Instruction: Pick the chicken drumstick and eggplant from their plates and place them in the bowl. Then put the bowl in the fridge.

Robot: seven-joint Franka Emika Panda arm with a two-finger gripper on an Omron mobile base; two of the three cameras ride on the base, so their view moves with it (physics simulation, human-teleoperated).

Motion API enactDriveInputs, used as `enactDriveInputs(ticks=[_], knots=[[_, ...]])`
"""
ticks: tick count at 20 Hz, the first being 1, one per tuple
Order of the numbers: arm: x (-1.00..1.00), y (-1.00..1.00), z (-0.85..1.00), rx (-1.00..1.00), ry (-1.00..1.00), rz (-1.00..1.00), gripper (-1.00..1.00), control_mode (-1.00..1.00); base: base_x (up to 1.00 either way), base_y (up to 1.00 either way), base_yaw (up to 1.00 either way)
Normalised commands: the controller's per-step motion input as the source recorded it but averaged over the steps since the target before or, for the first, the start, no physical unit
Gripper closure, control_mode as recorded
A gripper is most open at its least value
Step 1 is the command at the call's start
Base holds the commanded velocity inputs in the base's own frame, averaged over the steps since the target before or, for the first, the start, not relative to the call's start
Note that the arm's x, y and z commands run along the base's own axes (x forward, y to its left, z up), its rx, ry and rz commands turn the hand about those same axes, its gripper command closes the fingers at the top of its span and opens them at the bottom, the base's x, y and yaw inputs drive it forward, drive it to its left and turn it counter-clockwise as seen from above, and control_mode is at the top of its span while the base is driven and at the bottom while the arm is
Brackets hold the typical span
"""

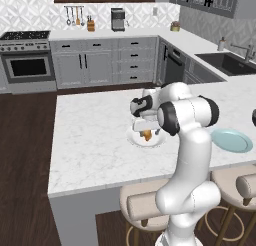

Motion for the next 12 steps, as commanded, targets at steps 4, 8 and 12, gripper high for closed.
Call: enactDriveInputs(ticks=[4, 8, 12], knots=[[0.16, 0.04, -0.29, 0.0, 0.0, 0.0, 1.0, -1.0, 0.0, 0.0, 0.0], [0.09, 0.1, -0.3, 0.0, 0.0, 0.0, 1.0, -1.0, 0.0, 0.0, 0.0], [-0.06, 0.15, -0.11, 0.0, 0.0, 0.0, 1.0, -1.0, 0.0, 0.0, 0.0]])
